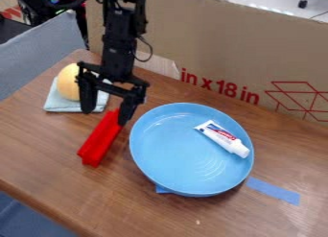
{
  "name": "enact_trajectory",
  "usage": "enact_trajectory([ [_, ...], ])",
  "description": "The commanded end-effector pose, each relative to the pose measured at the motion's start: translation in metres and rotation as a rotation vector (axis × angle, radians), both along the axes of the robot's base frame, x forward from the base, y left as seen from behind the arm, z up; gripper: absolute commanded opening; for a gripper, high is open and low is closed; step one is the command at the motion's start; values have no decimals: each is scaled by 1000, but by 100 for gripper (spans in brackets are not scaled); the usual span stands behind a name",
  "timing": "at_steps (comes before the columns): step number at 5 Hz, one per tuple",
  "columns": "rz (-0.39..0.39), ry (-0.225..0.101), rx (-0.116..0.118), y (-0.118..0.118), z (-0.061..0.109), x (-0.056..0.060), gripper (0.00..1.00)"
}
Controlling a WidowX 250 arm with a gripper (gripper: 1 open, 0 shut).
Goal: Put the red object on the blue plate
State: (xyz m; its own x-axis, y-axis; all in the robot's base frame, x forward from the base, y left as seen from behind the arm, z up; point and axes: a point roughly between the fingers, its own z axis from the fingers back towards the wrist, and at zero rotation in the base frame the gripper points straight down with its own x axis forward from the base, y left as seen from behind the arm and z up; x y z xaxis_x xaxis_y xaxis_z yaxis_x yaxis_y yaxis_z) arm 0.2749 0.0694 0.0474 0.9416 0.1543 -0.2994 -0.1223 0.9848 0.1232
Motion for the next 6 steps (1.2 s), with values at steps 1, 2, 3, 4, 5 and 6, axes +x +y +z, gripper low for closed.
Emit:
enact_trajectory([
  [1,0,-66,22,1,27,10,100],
  [2,7,-84,20,8,25,6,100],
  [3,18,-96,13,21,11,-2,100],
  [4,30,-87,-2,16,13,0,100],
  [5,47,-88,-8,16,6,1,100],
  [6,46,-93,-15,19,-1,6,100],
])
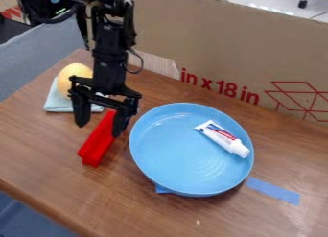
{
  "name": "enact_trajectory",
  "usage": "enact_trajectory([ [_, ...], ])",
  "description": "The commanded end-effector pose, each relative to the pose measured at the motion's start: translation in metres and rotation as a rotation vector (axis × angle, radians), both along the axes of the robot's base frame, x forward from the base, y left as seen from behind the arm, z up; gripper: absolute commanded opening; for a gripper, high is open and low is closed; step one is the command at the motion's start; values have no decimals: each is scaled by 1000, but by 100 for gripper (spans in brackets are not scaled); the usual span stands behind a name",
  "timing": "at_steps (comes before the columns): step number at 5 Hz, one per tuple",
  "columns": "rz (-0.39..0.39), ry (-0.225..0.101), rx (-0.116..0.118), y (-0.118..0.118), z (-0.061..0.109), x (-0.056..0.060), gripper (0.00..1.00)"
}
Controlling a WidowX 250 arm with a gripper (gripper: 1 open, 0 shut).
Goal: Put the red object on the blue plate
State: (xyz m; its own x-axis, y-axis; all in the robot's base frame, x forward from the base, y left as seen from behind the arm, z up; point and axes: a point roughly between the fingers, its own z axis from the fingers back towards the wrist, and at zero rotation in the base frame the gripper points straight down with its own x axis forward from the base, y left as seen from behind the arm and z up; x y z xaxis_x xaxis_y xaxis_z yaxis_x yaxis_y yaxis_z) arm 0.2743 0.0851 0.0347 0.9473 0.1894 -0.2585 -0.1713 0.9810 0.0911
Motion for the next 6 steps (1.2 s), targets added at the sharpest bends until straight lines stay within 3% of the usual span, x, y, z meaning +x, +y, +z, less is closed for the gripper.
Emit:
enact_trajectory([
  [1,8,-28,0,0,10,-1,100],
  [3,15,-29,-22,12,16,-24,100],
  [4,19,-48,-50,0,14,-29,100],
  [5,14,-63,-67,18,23,-34,100],
  [6,20,-68,-79,17,14,-34,100],
])
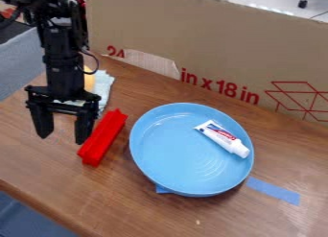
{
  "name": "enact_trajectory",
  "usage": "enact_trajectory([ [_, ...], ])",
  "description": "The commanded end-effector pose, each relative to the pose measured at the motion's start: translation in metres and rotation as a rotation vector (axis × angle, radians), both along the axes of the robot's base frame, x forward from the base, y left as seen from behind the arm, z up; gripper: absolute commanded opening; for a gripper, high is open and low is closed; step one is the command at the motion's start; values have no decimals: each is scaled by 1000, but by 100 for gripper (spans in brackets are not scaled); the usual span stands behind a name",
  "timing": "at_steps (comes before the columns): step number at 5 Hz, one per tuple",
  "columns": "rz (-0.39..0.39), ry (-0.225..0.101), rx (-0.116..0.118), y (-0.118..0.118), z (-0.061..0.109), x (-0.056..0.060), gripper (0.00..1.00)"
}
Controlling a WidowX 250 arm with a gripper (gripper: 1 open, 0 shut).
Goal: Put the red object on the blue plate
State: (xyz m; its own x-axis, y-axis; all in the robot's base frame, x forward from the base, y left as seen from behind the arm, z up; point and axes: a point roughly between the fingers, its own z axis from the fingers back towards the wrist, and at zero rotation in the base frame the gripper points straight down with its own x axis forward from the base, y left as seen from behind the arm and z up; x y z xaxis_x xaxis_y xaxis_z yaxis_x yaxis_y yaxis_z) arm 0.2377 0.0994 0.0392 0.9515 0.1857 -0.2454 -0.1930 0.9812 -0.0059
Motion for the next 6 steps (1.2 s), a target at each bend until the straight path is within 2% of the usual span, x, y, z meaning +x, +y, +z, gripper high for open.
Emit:
enact_trajectory([
  [1,-6,-87,-14,10,17,16,100],
  [2,-8,-130,-34,14,26,25,100],
  [3,15,-157,-55,2,26,45,100],
  [4,35,-161,-76,3,35,52,100],
  [5,15,-164,-98,6,42,54,100],
  [6,21,-142,-108,-7,27,55,100],
])
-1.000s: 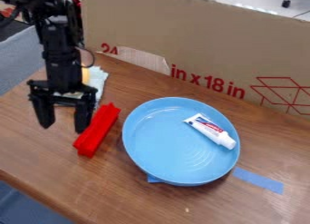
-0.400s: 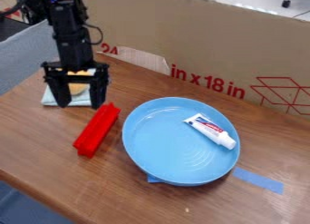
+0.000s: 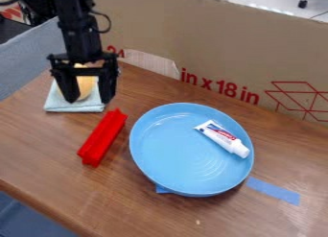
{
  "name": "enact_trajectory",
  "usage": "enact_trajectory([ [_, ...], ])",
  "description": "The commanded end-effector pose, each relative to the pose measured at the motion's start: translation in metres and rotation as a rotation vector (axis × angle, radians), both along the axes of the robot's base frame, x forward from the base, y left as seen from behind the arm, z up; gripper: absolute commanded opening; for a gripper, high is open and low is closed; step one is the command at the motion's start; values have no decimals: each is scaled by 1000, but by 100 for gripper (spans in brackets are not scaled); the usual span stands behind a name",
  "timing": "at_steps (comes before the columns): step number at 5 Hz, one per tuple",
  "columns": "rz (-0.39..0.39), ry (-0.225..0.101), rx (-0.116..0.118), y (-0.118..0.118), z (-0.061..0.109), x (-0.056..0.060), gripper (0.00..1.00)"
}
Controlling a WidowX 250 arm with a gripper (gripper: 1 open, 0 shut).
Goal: Put the red object on the blue plate
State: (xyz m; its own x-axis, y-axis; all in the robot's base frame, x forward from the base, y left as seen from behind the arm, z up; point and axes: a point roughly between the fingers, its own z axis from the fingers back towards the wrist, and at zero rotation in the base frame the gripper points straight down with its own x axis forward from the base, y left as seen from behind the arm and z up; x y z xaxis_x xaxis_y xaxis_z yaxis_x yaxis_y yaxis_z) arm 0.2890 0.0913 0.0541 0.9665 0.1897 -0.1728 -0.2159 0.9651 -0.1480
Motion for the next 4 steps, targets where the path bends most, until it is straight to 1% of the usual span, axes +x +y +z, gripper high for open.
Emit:
enact_trajectory([
  [1,2,-33,48,-7,19,-5,100],
  [2,-27,-70,63,-8,8,-9,100],
  [3,-43,-68,51,-25,-9,-11,100],
  [4,-38,-58,57,-55,-14,-6,100],
])
